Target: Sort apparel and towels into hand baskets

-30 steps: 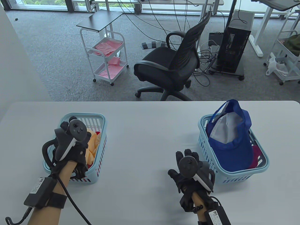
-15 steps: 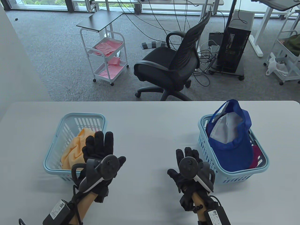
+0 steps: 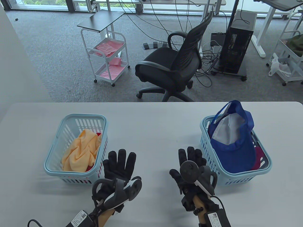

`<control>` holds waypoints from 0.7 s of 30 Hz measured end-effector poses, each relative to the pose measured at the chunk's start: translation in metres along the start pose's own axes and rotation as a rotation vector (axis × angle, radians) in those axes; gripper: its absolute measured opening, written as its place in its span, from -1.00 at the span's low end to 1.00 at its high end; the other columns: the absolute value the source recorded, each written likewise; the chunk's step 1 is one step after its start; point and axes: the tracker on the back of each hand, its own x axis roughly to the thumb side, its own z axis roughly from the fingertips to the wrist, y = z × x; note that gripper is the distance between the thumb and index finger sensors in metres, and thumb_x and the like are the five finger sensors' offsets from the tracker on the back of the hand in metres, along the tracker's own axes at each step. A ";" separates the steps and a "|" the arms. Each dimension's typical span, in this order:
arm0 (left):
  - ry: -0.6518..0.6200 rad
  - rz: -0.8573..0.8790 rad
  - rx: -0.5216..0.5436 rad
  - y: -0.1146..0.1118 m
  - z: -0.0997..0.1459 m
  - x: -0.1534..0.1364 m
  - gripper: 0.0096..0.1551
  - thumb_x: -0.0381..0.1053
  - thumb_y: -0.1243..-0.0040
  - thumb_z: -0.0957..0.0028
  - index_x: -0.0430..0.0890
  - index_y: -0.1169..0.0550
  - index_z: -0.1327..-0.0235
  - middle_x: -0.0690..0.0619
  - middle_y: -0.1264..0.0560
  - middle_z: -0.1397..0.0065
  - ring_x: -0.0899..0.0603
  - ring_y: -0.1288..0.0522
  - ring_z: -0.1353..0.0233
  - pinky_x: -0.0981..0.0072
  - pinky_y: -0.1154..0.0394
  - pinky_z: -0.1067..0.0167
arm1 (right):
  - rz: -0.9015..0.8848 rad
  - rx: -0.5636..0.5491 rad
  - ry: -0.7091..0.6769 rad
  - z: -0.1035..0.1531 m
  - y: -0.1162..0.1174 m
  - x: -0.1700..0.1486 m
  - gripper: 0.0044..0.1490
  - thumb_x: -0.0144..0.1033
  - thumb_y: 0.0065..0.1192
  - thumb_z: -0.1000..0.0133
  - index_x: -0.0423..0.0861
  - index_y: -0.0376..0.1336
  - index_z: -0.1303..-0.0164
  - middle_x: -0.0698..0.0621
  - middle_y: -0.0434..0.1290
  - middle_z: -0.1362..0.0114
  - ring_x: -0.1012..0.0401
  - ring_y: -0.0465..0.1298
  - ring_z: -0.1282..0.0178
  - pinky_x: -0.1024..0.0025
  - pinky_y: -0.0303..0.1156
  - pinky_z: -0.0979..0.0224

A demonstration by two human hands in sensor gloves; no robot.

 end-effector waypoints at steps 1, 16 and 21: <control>-0.006 0.005 0.001 -0.001 0.001 0.002 0.15 0.42 0.00 0.00 -0.09 0.16 -0.64 -0.35 0.09 -0.71 -0.66 -0.06 -0.62 -0.50 -0.20 -0.47 | 0.003 -0.004 0.000 0.000 0.000 0.000 0.13 0.12 0.25 0.10 -0.06 -0.16 -0.55 -0.25 -0.27 -0.63 -0.29 -0.22 -0.59 -0.33 -0.14 -0.55; -0.009 0.023 -0.032 -0.004 0.004 0.000 0.15 0.41 0.00 0.01 -0.10 0.14 -0.64 -0.36 0.07 -0.71 -0.65 -0.08 -0.62 -0.49 -0.21 -0.46 | -0.006 0.022 -0.009 -0.001 0.006 0.002 0.10 0.09 0.25 0.09 -0.07 -0.14 -0.55 -0.25 -0.22 -0.63 -0.30 -0.18 -0.59 -0.33 -0.12 -0.55; -0.011 0.026 -0.035 -0.004 0.004 0.000 0.15 0.41 0.00 0.01 -0.10 0.13 -0.64 -0.36 0.07 -0.71 -0.64 -0.08 -0.62 -0.49 -0.21 -0.46 | -0.003 0.025 -0.008 -0.002 0.007 0.001 0.10 0.09 0.25 0.09 -0.07 -0.13 -0.54 -0.25 -0.22 -0.63 -0.30 -0.18 -0.59 -0.33 -0.11 -0.55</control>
